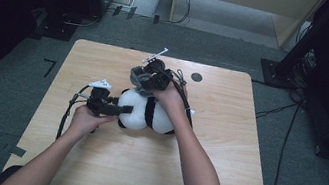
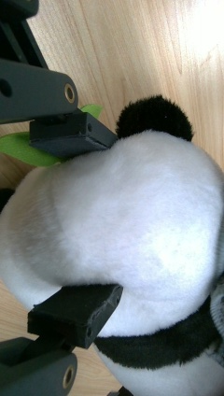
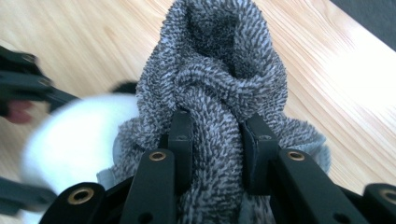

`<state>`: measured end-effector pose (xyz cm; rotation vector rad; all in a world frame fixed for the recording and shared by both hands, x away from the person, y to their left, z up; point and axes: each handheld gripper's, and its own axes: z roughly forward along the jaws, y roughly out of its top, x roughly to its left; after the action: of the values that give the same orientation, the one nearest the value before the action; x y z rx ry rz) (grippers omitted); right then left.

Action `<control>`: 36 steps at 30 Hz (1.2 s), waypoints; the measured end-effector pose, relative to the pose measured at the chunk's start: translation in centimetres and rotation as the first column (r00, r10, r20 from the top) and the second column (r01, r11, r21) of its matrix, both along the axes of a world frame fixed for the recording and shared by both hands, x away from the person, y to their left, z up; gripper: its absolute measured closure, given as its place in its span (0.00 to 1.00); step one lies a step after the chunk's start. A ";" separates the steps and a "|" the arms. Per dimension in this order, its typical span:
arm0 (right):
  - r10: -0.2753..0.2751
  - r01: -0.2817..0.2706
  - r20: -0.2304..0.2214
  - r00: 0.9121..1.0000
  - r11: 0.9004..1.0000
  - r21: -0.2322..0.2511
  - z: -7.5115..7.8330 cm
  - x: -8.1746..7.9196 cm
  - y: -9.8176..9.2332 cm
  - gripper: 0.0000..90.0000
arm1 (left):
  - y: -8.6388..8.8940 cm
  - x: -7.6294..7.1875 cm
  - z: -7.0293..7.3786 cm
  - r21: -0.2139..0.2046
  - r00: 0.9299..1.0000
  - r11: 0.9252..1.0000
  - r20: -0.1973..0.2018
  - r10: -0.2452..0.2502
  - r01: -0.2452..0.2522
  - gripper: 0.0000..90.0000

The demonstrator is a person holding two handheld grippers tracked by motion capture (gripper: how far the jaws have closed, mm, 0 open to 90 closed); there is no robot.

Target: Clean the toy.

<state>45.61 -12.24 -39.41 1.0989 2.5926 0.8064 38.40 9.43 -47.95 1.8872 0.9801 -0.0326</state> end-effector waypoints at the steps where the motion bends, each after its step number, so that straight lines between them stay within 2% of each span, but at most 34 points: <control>1: -0.008 0.008 -0.001 1.000 1.000 -0.003 0.0 0.1 -0.5 0.78 | 0.0 0.0 0.0 -0.001 1.000 1.000 0.001 0.001 -0.001 0.37; 8: -0.082 0.082 0.009 0.997 0.997 -0.005 0.4 1.0 -4.4 0.78 | 0.0 0.0 0.0 0.000 1.000 1.000 0.003 -0.002 0.002 0.37; 14: -0.158 0.158 0.010 0.987 0.987 0.010 0.1 1.2 -7.6 0.78 | 0.0 0.0 0.0 -0.001 1.000 1.000 0.005 -0.004 0.004 0.37; 21: -0.223 0.223 -0.009 0.975 0.975 0.020 -1.1 1.2 -10.6 0.78 | 0.0 0.0 0.0 -0.002 1.000 1.000 0.006 -0.004 0.004 0.37; 27: -0.270 0.273 -0.048 0.962 0.959 0.070 -2.7 1.1 -12.8 0.78 | 0.1 0.0 -0.1 -0.007 1.000 1.000 0.007 -0.002 0.002 0.37; 31: -0.294 0.295 -0.048 0.955 0.955 0.021 -3.2 1.1 -13.8 0.78 | 0.1 0.0 -0.1 -0.006 1.000 1.000 0.006 -0.004 0.004 0.37; 32: -0.299 0.300 -0.049 0.953 0.954 0.022 -3.1 1.0 -14.0 0.78 | 0.1 0.0 -0.1 -0.003 1.000 1.000 0.008 -0.006 0.006 0.37; 34: -0.304 0.307 -0.045 0.952 0.950 0.062 -2.6 0.8 -14.3 0.78 | 0.1 0.0 0.0 -0.001 1.000 1.000 0.009 -0.006 0.006 0.37; 36: -0.301 0.301 -0.016 0.953 0.948 0.105 -1.6 0.5 -14.1 0.78 | 0.1 0.0 0.0 0.000 1.000 1.000 0.006 -0.006 0.006 0.37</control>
<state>46.13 -26.33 -40.99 1.4787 2.3204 0.8760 38.40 9.55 -47.99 1.8889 0.9701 -0.0303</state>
